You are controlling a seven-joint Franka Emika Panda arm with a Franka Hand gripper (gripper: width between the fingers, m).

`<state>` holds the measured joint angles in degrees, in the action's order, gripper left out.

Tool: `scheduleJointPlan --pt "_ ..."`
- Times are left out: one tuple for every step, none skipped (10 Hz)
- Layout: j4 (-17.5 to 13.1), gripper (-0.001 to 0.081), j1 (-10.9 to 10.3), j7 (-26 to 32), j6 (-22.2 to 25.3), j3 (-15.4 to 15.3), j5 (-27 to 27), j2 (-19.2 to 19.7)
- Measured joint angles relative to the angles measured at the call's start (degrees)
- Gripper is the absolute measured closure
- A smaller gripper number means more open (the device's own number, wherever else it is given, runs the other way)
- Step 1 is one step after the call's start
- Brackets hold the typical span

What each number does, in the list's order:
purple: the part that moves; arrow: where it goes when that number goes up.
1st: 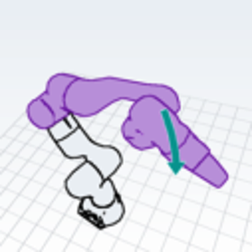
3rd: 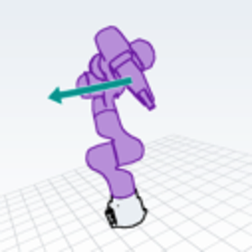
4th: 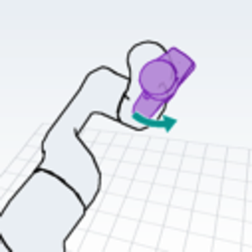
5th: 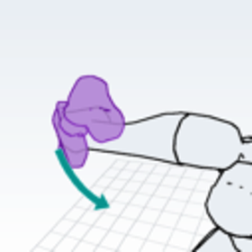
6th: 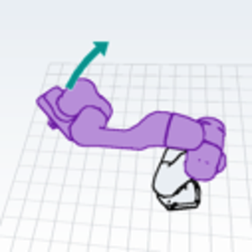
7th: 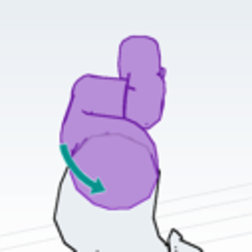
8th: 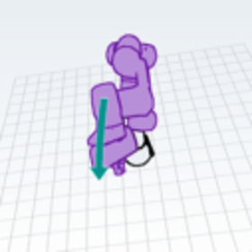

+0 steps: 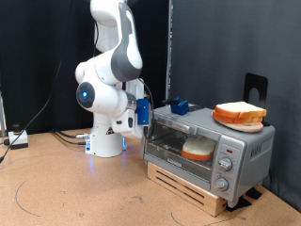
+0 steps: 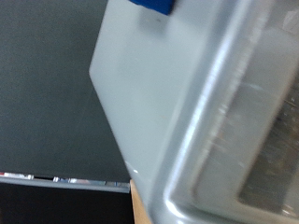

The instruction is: Make a piece of toast with the oven

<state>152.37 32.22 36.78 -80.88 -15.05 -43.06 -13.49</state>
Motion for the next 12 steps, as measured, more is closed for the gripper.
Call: scheduleJointPlan --pt "0.8 -0.0001 0.1 -1.3 0.0 0.1 -0.5 -1.9" --pt "1.5 -0.0001 0.8 -2.9 -0.6 0.4 -0.7 -3.3" --pt "1.9 -0.0001 1.9 -3.6 -2.0 1.0 -0.8 -4.0" --pt "2.1 -0.0001 3.2 -3.5 -5.0 1.8 -0.8 -4.3" --pt "2.2 -0.0001 4.5 -3.5 -7.8 2.6 -0.8 -4.2" --pt "2.2 -0.0001 5.9 -4.1 -10.3 3.4 -0.8 -4.0" --pt "2.0 -0.0001 6.8 -4.4 -11.2 3.8 -0.8 -3.3" --pt "2.0 -0.0001 6.7 -4.2 -10.7 3.7 -0.6 -3.3" --pt "1.7 -0.0001 6.8 -4.2 -8.7 3.8 0.6 -3.1" --pt "0.7 -0.0001 6.9 -3.2 -6.6 4.2 2.5 -2.2" --pt "-1.0 -0.0001 7.3 -1.8 -5.7 4.9 3.8 -0.5" --pt "-3.1 -0.0001 7.8 -1.6 -4.9 5.8 4.0 2.0"
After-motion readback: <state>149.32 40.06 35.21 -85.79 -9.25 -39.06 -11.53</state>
